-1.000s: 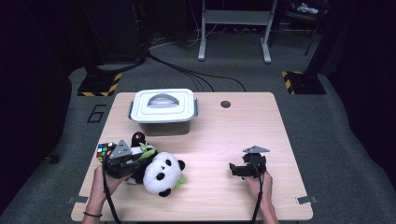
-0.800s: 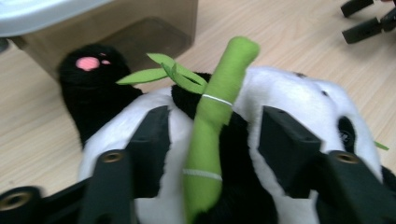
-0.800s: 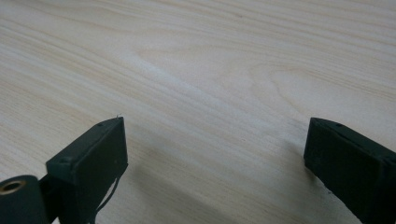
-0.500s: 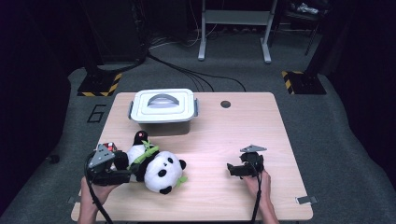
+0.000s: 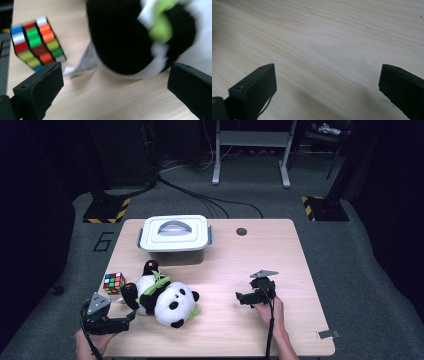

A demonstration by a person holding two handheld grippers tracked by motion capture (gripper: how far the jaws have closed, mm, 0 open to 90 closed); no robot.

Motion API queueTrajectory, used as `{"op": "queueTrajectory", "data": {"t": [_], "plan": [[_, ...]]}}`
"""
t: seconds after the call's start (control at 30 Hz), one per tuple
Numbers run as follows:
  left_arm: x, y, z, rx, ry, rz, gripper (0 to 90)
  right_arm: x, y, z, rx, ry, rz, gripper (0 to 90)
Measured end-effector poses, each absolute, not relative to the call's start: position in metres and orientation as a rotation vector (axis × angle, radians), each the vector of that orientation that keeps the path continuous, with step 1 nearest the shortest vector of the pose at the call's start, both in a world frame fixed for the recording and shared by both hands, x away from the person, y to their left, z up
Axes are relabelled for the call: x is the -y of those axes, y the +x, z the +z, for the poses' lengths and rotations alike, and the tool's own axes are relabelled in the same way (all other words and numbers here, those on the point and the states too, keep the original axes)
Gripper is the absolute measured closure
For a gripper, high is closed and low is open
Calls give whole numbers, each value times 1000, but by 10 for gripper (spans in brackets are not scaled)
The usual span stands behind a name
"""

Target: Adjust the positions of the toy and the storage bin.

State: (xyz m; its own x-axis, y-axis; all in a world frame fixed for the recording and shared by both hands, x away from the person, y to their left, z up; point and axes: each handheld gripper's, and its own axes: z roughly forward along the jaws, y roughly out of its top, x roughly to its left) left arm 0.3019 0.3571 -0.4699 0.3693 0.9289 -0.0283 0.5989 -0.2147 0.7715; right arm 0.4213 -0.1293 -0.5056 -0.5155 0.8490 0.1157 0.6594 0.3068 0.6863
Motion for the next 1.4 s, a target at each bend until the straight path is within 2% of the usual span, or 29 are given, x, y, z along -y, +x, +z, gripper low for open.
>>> {"op": "queueTrajectory", "data": {"t": [0.13, 0.47, 0.77, 1.4], "plan": [[-363, 315, -506, -1405, 1953, 526, 0, 123, 426, -498, -2325, 1339, 1024, 3], [-365, 323, -529, -1435, 1983, 560, 0, 104, 443, -475, -2337, 1269, 1062, 5], [-365, 321, -532, -1424, 1956, 602, 0, 88, 466, -463, -2354, 1242, 1073, 5], [-365, 320, -532, -1429, 1954, 601, 0, 61, 509, -426, -2333, 1196, 1142, 23]]}}
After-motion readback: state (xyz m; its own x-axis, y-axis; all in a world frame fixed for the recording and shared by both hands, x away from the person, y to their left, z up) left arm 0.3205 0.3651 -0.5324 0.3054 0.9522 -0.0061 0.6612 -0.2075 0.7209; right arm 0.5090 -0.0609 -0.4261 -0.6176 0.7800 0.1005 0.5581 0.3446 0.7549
